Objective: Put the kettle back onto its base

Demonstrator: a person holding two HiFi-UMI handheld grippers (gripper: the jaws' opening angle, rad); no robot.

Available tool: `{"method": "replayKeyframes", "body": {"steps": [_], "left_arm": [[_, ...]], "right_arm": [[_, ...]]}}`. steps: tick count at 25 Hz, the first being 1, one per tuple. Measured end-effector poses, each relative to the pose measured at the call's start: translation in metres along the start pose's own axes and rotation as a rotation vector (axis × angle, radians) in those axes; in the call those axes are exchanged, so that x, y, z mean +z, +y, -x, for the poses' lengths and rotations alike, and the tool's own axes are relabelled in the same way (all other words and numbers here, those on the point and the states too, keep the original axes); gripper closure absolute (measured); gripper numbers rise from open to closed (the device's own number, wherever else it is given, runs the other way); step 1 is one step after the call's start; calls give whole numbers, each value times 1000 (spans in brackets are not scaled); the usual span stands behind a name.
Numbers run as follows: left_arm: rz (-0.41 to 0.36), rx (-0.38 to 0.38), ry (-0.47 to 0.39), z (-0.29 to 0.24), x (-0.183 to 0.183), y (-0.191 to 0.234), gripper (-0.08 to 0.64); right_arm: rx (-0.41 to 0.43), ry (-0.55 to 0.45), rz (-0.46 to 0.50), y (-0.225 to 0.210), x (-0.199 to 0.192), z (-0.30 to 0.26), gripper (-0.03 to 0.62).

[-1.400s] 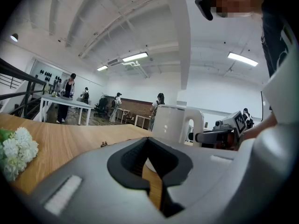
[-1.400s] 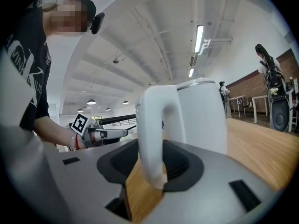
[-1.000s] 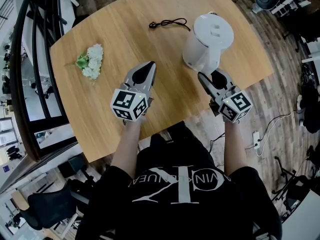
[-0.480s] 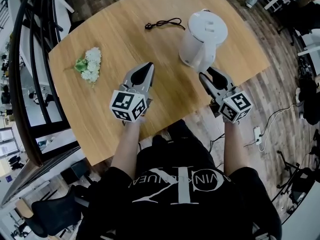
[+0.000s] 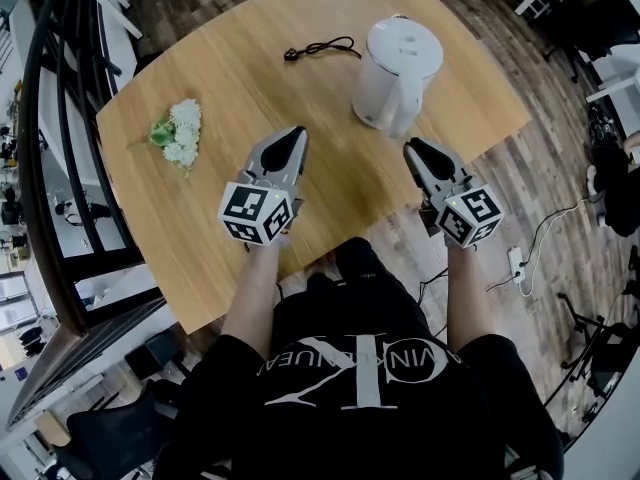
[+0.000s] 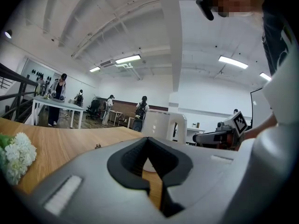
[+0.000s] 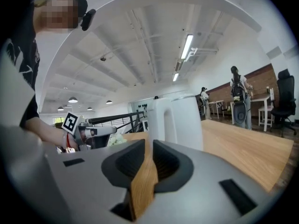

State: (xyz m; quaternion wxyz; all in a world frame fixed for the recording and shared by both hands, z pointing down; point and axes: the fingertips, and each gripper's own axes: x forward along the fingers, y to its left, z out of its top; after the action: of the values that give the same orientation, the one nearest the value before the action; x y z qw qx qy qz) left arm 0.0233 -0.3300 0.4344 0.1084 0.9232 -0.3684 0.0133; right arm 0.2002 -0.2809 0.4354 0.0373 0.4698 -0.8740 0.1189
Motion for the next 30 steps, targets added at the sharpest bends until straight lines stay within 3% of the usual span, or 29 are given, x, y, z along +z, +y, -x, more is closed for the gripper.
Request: {"method": "replayKeyframes", "body": {"steps": [8, 30], "left_arm": [[-14, -8, -12, 19, 4, -7, 551], [-31, -5, -44, 79, 8, -7, 551]], "right_arm": [[-63, -41, 21, 10, 10, 17, 563], [-65, -82, 40, 73, 13, 24, 570]]}}
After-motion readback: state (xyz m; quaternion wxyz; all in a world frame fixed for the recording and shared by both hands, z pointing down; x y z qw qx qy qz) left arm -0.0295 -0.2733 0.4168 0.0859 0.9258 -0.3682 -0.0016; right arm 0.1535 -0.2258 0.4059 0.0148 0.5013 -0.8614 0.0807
